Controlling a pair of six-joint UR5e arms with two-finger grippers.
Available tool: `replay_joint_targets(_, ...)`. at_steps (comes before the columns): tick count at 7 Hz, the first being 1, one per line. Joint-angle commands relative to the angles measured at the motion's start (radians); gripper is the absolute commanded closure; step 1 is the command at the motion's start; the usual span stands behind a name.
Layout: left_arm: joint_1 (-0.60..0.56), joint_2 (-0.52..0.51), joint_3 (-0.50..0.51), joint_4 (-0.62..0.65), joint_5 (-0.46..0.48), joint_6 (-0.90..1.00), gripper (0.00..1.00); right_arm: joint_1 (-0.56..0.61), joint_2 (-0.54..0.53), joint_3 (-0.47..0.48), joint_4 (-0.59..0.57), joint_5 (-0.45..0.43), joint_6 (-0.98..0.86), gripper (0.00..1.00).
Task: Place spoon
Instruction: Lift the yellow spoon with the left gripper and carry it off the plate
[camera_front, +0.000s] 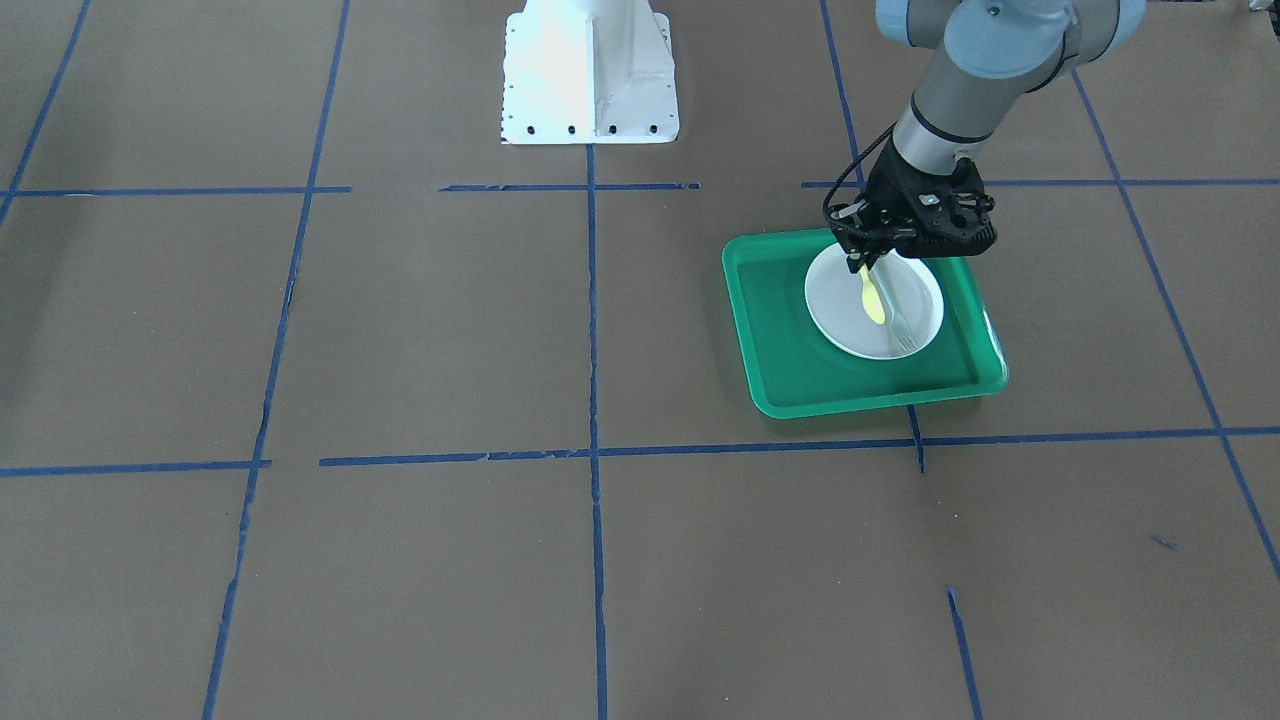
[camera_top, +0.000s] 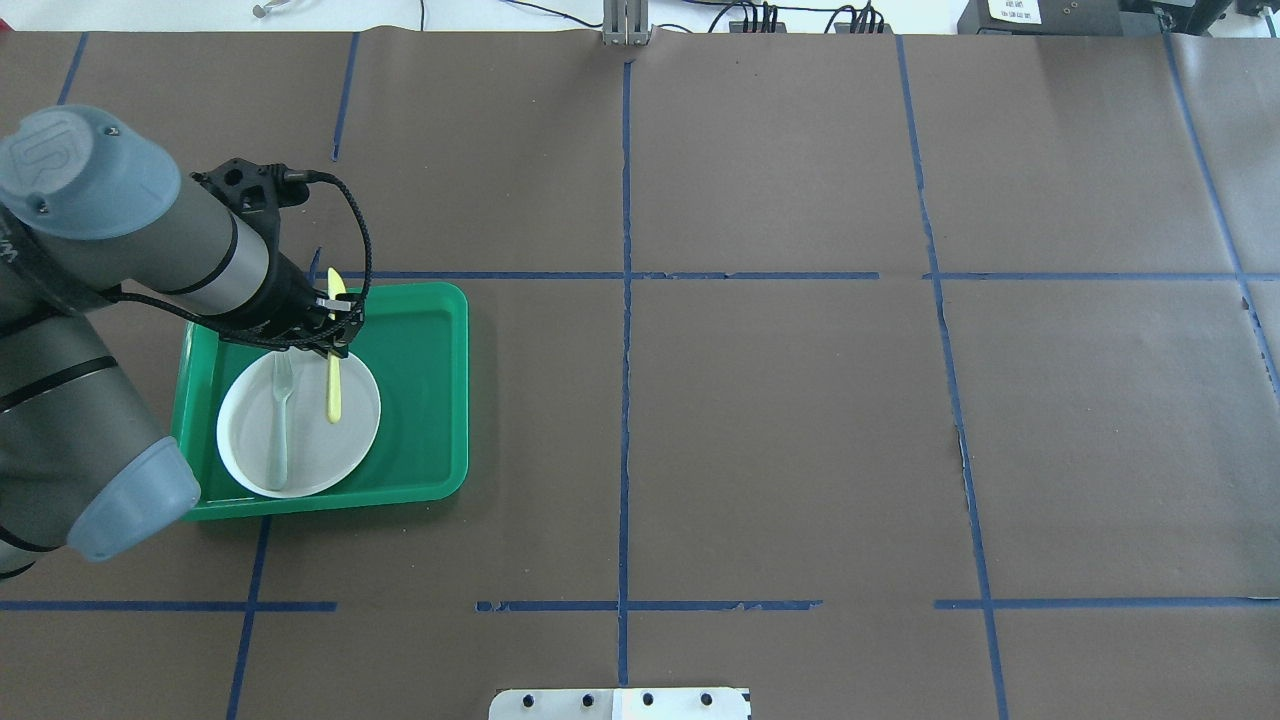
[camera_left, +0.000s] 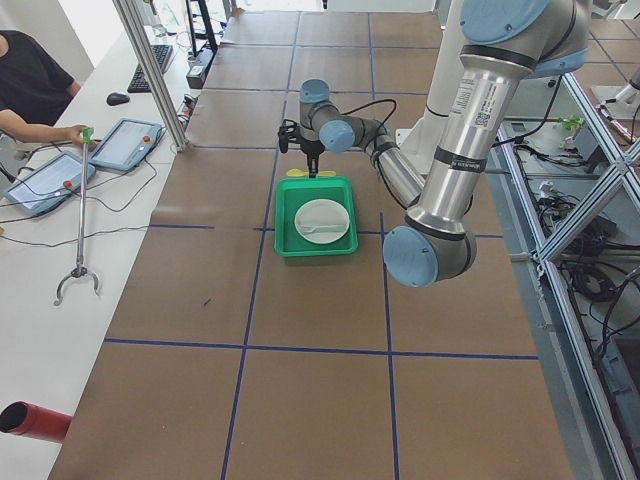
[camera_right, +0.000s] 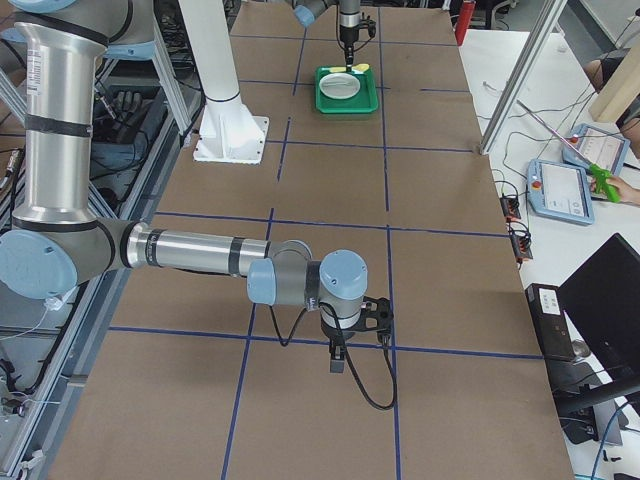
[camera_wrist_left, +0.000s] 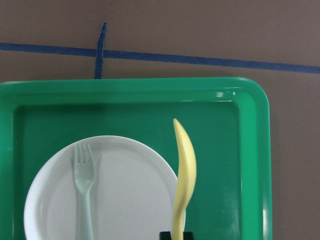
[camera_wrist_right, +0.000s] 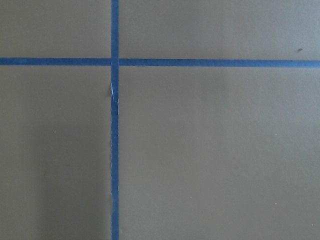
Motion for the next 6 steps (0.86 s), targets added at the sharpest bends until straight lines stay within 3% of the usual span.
replay_joint_targets(1, 0.066, -0.046, 0.098, -0.027, 0.003, -0.036, 1.00, 0.000, 0.000, 0.000, 0.000, 0.000, 0.000, 0.00)
replay_joint_targets(4, 0.108, -0.049, 0.204, -0.166, 0.007, -0.073, 1.00, 0.000, 0.000, 0.000, 0.000, 0.000, 0.000, 0.00)
replay_joint_targets(6, 0.114, -0.056, 0.221, -0.167, 0.008, -0.067, 1.00, 0.000, 0.000, 0.000, 0.000, 0.000, 0.000, 0.00)
